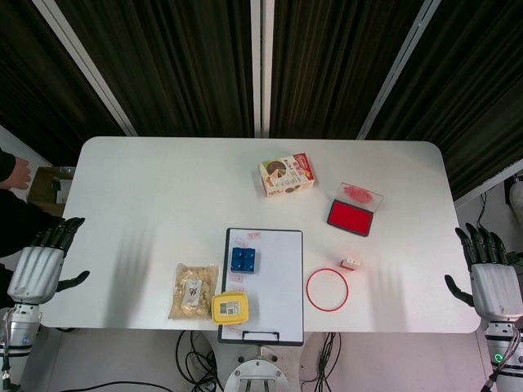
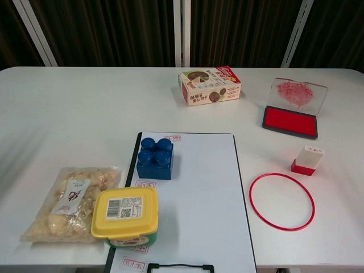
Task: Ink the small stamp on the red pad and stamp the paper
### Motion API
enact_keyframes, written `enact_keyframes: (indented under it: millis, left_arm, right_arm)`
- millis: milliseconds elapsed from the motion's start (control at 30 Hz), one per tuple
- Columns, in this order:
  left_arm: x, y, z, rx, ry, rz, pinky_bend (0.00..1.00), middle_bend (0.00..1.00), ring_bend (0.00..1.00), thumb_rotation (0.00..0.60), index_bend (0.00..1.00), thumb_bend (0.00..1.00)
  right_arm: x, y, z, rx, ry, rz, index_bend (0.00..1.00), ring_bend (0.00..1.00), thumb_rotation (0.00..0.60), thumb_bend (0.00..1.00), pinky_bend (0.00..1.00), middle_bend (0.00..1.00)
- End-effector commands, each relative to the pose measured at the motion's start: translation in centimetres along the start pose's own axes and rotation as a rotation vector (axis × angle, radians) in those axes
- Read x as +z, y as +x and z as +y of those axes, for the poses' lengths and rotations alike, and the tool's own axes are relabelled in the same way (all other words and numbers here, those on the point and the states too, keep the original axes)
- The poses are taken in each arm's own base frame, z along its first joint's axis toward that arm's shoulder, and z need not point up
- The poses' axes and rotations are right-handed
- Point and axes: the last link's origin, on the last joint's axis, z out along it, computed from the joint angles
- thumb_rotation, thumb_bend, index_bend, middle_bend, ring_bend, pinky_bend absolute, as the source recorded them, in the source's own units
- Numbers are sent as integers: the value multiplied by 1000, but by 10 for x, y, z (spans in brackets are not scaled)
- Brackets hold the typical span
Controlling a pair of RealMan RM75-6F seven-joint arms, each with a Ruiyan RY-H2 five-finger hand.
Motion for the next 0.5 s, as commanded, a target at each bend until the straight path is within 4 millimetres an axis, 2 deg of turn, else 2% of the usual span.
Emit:
enact_keyframes:
  millis: [33, 500]
  left_arm:
    - [0, -1, 0, -2, 2, -2, 201, 128, 117, 600, 100, 0]
    - [1, -1, -2, -7, 4, 1, 201, 128, 117, 600, 100, 0]
  right_arm:
    - [0, 0, 0, -4, 1, -4, 0, 0, 600, 184, 0, 0]
    - [6, 0, -8, -3, 31, -9, 0, 0, 600, 184, 0, 0]
